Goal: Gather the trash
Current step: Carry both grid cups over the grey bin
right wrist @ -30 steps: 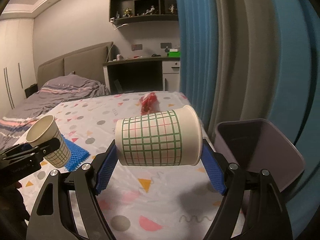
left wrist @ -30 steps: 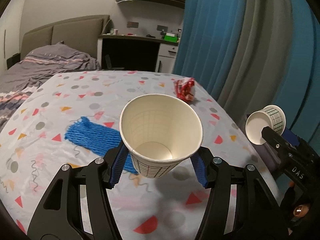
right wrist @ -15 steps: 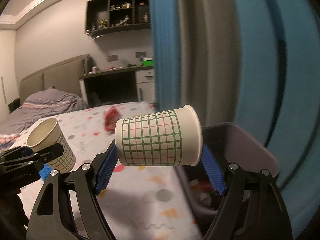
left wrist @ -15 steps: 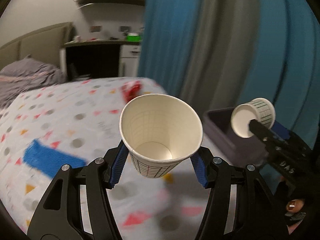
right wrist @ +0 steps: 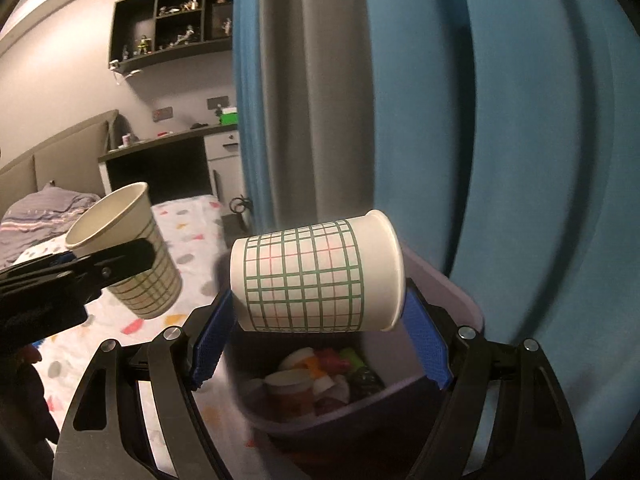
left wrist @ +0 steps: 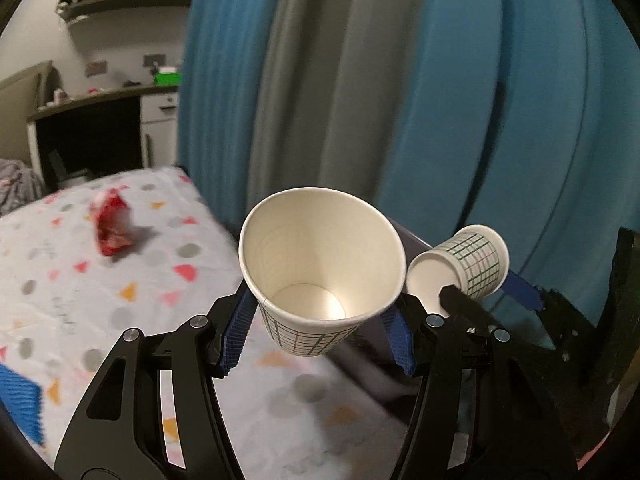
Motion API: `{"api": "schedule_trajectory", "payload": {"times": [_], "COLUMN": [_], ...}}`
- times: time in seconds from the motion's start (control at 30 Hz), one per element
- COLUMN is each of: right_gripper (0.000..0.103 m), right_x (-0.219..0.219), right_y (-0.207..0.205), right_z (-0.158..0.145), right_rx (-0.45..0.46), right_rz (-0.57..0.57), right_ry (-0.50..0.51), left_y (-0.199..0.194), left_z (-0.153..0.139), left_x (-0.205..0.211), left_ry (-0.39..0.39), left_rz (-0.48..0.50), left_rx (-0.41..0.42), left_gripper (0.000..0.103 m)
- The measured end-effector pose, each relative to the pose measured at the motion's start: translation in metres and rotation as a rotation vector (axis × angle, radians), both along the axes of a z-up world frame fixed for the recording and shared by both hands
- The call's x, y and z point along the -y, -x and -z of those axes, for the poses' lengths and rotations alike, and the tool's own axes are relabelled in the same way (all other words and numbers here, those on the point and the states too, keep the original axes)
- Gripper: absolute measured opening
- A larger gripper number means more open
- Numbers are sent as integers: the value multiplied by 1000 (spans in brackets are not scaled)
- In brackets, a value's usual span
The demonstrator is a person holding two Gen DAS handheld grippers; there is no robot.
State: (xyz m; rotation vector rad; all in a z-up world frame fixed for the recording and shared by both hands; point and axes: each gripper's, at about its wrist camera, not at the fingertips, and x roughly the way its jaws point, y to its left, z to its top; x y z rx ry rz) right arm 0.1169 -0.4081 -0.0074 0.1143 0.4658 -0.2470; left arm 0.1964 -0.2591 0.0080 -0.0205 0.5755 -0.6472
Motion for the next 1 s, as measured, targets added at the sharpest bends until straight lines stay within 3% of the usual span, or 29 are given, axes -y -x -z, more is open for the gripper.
{"api": "schedule_trajectory", "payload": {"times": [0.43, 1.0], "right_gripper": [77, 77], "right_x": [16, 22], "right_y": [-10, -12], "right_z": [21, 34], "right_rx": [-60, -117], "right_rz": [11, 11], "right_ry": [-6, -6], "left_y": [-26, -34], "left_z": [27, 52], "left_x": [47, 69], "left_ry": [-13, -40], "left_rz": [79, 135], "left_rx": [-72, -171], "left_gripper": [58, 61]}}
